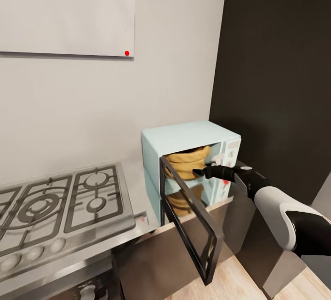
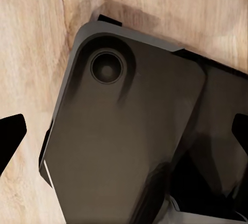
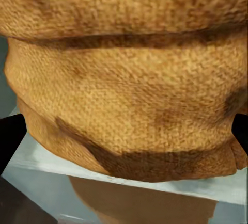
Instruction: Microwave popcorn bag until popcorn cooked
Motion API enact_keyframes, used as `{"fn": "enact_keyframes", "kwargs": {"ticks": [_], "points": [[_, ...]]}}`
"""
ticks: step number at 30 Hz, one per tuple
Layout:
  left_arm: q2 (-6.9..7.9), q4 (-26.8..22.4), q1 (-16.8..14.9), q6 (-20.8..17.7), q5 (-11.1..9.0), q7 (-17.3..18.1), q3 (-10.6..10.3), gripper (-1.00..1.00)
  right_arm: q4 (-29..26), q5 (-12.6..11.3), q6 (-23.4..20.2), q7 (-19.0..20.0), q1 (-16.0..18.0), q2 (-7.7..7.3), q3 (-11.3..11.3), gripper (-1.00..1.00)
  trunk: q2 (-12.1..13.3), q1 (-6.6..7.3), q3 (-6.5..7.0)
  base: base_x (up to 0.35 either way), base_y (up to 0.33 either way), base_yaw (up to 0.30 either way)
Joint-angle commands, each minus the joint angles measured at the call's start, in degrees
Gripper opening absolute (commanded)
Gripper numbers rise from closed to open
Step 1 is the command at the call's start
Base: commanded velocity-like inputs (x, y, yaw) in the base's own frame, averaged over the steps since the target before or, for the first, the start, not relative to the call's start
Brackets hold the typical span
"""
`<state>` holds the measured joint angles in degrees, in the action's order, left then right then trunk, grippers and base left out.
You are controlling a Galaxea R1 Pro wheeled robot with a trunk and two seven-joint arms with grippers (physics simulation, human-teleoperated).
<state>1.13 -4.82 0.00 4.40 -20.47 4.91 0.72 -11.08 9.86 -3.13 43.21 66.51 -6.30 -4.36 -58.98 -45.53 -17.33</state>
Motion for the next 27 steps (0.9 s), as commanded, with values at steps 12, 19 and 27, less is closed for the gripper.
{"fn": "enact_keyframes", "kwargs": {"ticks": [12,19,27], "points": [[0.02,0.0,0.0,0.1,-0.4,0.3,0.1,1.0,0.1,0.4,0.0,0.6,0.0,0.06,-0.5,1.0,0.0,-0.02,-0.06,0.173,0.0,0.0],[0.07,0.0,0.0,0.2,-0.4,0.3,0.0,1.0,1.2,0.9,0.0,0.8,0.0,-0.01,-0.4,1.0,0.0,-0.02,-0.06,0.004,0.0,0.0],[-0.07,0.0,0.0,0.2,-0.4,0.3,0.1,1.0,1.1,1.1,-0.1,0.8,0.0,-0.32,-0.4,1.0,0.0,-0.02,-0.06,-0.26,-0.087,0.0]]}}
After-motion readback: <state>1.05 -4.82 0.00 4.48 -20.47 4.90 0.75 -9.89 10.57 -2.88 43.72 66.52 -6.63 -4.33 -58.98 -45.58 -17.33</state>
